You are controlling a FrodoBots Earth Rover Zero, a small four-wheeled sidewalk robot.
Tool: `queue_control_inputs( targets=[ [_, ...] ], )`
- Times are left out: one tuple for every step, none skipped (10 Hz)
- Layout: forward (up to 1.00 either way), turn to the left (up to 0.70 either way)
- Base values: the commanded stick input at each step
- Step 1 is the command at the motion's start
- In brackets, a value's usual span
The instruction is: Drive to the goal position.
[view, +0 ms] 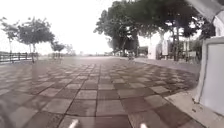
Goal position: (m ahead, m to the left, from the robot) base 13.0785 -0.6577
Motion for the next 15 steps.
queue_control_inputs(
  targets=[
    [0.7, 0.0],
    [0.7, 0.0],
    [0.7, 0.0],
    [0.7, 0.0],
    [0.7, 0.0],
    [0.7, 0.0],
    [0.7, 0.0],
    [0.7, 0.0],
    [0.7, 0.0],
    [0.7, 0.0],
    [0.7, 0.0],
    [0.7, 0.0],
    [0.7, 0.0],
    [0.7, 0.0],
    [0.7, 0.0]
  ],
)
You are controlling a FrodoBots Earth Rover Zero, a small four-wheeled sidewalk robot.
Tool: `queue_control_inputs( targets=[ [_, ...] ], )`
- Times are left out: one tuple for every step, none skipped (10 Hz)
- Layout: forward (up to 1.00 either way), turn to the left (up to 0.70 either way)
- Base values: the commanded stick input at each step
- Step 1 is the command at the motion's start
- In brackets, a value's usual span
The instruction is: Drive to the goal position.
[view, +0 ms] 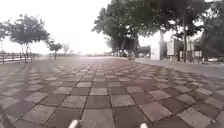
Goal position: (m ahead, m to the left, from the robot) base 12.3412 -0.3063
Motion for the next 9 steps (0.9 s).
queue_control_inputs(
  targets=[
    [0.7, 0.0],
    [0.7, 0.0],
    [0.7, 0.0],
    [0.7, 0.0],
    [0.7, 0.0],
    [0.7, 0.0],
    [0.7, 0.0],
    [0.7, 0.0],
    [0.7, 0.0]
  ],
)
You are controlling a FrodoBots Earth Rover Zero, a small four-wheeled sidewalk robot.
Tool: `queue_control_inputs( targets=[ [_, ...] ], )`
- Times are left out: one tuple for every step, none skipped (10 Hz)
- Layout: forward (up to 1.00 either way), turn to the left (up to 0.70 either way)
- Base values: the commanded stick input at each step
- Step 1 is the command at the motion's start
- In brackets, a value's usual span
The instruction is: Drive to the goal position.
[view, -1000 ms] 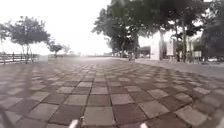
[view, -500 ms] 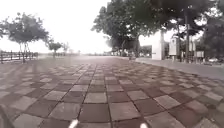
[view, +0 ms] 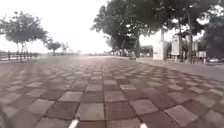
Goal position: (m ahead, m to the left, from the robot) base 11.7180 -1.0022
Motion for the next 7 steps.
queue_control_inputs(
  targets=[
    [0.7, 0.0],
    [0.7, 0.0],
    [0.7, 0.0],
    [0.7, 0.0],
    [0.7, 0.0],
    [0.7, 0.0],
    [0.7, 0.0]
  ],
)
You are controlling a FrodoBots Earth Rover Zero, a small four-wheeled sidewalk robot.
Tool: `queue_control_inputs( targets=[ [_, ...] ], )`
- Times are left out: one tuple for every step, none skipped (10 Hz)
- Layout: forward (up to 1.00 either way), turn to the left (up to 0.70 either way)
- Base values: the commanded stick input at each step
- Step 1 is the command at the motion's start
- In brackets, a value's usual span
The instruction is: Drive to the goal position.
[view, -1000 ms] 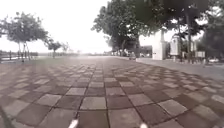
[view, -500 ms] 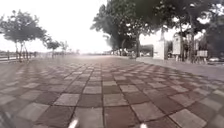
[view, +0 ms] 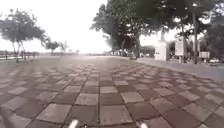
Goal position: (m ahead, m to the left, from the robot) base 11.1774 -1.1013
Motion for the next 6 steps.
queue_control_inputs(
  targets=[
    [0.7, 0.0],
    [0.7, 0.0],
    [0.7, 0.0],
    [0.7, 0.0],
    [0.7, 0.0],
    [0.7, 0.0]
  ],
)
